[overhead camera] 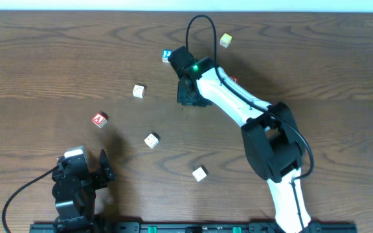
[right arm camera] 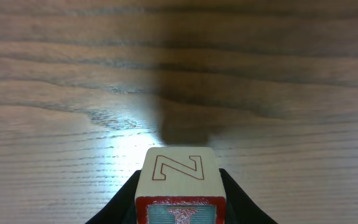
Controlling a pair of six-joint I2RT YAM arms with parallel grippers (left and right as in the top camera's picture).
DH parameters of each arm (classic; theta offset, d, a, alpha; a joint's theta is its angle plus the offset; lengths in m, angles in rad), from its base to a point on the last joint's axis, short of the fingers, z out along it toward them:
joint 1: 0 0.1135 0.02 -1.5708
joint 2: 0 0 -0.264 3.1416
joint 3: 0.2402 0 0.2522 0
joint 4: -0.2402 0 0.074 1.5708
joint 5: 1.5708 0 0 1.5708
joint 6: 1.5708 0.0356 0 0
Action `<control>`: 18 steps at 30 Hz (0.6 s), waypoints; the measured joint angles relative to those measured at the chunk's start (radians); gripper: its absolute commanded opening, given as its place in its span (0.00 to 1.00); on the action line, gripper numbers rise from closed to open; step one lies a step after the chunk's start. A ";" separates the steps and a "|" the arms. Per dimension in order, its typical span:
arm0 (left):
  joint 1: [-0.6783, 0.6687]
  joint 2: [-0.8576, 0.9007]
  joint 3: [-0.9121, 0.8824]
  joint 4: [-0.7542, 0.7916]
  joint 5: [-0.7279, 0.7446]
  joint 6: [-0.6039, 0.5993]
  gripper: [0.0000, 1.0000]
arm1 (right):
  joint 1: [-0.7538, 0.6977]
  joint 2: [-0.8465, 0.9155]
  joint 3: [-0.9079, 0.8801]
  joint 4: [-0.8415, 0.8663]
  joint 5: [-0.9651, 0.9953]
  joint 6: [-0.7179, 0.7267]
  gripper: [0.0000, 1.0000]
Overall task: Spell out Ai2
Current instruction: 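Carry the 'I' block to the table center and set it down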
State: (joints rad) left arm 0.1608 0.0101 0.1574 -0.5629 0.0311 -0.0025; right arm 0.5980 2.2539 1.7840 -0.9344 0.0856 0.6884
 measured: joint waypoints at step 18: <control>0.000 0.000 0.000 0.000 0.000 0.000 0.95 | 0.000 0.037 0.000 0.004 -0.011 -0.004 0.34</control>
State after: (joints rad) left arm 0.1608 0.0101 0.1574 -0.5629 0.0311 -0.0025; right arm 0.5980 2.2906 1.7844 -0.9306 0.0750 0.6846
